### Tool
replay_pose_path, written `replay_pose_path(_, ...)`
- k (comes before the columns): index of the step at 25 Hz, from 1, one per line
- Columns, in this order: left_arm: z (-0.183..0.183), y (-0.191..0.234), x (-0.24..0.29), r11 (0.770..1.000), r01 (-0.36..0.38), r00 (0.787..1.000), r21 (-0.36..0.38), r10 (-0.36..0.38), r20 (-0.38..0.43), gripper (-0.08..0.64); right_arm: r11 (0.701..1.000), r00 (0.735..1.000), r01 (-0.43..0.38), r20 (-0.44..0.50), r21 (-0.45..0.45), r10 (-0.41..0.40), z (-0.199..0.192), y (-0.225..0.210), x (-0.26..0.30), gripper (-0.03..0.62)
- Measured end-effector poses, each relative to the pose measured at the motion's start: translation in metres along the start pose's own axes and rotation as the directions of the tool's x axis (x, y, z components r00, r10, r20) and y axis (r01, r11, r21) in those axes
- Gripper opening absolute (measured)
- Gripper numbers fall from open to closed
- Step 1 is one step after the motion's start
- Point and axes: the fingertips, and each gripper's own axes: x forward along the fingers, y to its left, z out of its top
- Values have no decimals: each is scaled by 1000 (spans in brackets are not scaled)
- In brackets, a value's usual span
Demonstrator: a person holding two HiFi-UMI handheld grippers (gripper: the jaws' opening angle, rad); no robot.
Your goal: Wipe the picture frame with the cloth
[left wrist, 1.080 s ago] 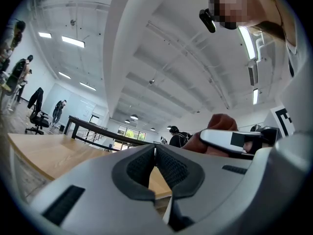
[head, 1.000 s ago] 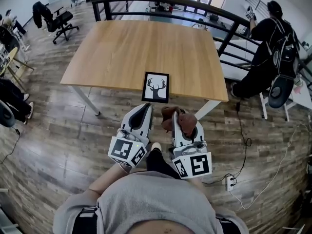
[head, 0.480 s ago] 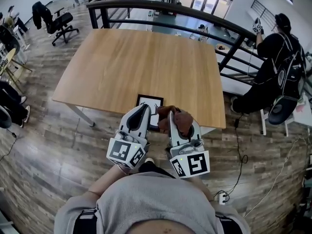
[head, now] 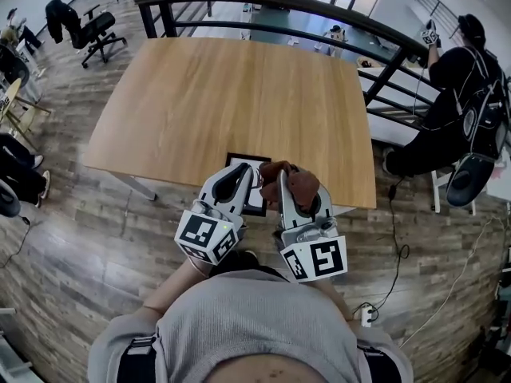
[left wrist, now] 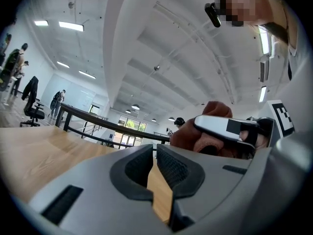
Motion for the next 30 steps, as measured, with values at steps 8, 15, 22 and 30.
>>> replay_pose_path(8,-34,39,-1,998,-48,991,-48,41,-129,31,998,999,31,-18,47,-30,-15,-8,13,46)
replay_pose_path(15,-124,74,-16,970,-111,924,-216,22,-381,246,995,996,53,-70,85,-47,-38,-15,15,46)
replay_pose_path(22,-210,108,-39,910,-202,838,-362,-31,-545,282,992,992,57,-116,112,-44,-62,-16,17,46)
replay_pose_path(30,-267,115,-36,750,-239,800,-617,-207,-562,282,991,988,56,-150,126,-37,-78,-12,23,46)
